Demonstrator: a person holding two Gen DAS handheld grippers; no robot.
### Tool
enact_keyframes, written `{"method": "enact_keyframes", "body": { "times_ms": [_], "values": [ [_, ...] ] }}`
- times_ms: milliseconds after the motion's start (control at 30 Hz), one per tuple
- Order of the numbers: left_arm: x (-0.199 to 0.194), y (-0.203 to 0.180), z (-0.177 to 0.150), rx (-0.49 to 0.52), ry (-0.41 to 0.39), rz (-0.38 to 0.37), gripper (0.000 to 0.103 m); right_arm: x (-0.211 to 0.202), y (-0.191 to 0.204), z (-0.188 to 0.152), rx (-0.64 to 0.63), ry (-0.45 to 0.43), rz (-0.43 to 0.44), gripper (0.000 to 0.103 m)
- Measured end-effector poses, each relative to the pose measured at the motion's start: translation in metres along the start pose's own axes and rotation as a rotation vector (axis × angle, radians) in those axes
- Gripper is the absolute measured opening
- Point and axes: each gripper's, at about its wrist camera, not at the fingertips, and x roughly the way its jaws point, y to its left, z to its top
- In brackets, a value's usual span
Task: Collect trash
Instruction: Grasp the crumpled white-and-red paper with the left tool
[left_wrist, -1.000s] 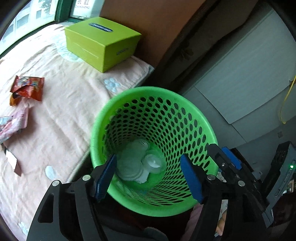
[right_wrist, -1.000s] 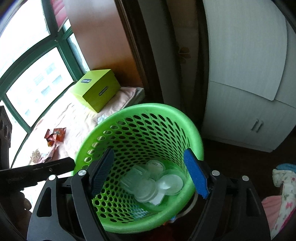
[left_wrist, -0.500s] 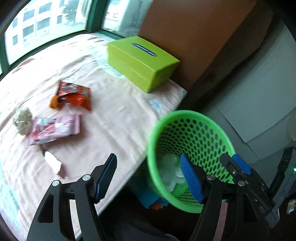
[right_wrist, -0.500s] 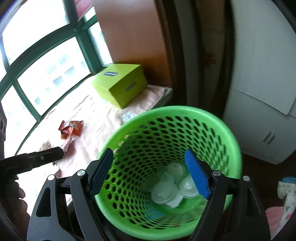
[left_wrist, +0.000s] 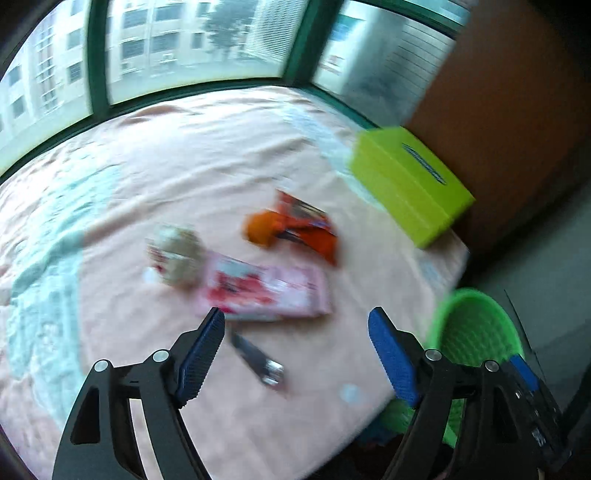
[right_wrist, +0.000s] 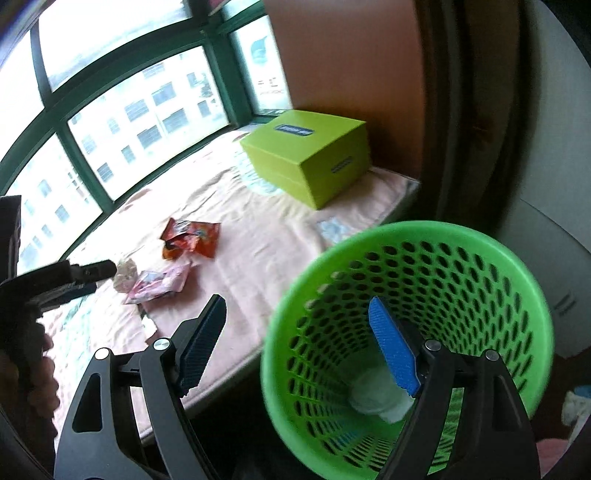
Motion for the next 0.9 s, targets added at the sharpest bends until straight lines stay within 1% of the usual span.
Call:
{"method": "enact_keyframes", "body": {
  "times_ms": [67, 200, 300, 400, 433, 467, 533, 633, 767, 833, 900],
  "values": [
    [0.004, 0.020, 0.009, -0.036, 0.000, 0.034, 0.077, 0.005, 0.009, 0.002, -0.012, 0.007, 0.014, 0.079],
    [0.019, 0.056, 0.025, -0.099, 0.003, 0.073, 0.078, 0.016, 0.026, 0.005, -0.040, 0.022, 0.035, 0.079],
    [0.031, 0.072, 0.030, -0.116, 0.018, 0.102, 0.080, 0.025, 0.037, 0.007, -0.055, 0.037, 0.048, 0.079],
    [0.046, 0.088, 0.035, -0.142, 0.044, 0.112, 0.081, 0.033, 0.046, 0.009, -0.071, 0.052, 0.054, 0.081],
    [0.052, 0.092, 0.037, -0.152, 0.051, 0.108, 0.081, 0.035, 0.049, 0.009, -0.078, 0.053, 0.055, 0.085],
    [0.057, 0.096, 0.038, -0.161, 0.058, 0.104, 0.082, 0.036, 0.051, 0.009, -0.084, 0.054, 0.055, 0.086],
    [0.066, 0.103, 0.040, -0.176, 0.066, 0.106, 0.082, 0.042, 0.056, 0.011, -0.099, 0.061, 0.057, 0.086],
    [0.080, 0.108, 0.044, -0.196, 0.088, 0.086, 0.083, 0.052, 0.063, 0.014, -0.106, 0.082, 0.070, 0.086],
    [0.099, 0.110, 0.048, -0.188, 0.115, 0.093, 0.083, 0.064, 0.074, 0.017, -0.121, 0.107, 0.097, 0.088],
    [0.106, 0.113, 0.049, -0.198, 0.125, 0.081, 0.083, 0.068, 0.082, 0.018, -0.137, 0.121, 0.114, 0.088],
    [0.111, 0.117, 0.049, -0.207, 0.137, 0.067, 0.078, 0.071, 0.088, 0.019, -0.157, 0.130, 0.129, 0.088]
  ]
}}
